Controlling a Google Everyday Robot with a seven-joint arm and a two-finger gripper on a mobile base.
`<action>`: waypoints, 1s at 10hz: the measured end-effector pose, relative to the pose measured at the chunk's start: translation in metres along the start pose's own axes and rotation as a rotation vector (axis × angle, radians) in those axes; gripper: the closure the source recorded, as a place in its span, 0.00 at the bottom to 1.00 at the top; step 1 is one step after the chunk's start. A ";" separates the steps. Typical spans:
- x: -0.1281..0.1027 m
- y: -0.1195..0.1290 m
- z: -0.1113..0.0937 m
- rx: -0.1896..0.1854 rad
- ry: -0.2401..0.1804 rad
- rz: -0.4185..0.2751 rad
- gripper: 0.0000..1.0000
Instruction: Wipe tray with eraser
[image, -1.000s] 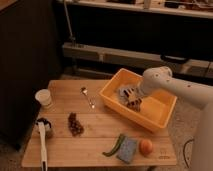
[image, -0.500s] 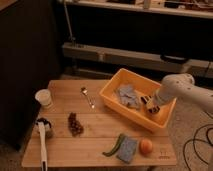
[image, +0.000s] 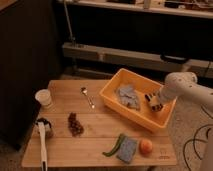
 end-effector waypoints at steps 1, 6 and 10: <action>-0.007 0.008 0.004 -0.001 0.000 -0.003 1.00; -0.069 0.113 0.023 -0.053 -0.020 -0.074 1.00; -0.065 0.142 0.012 -0.077 -0.026 -0.101 1.00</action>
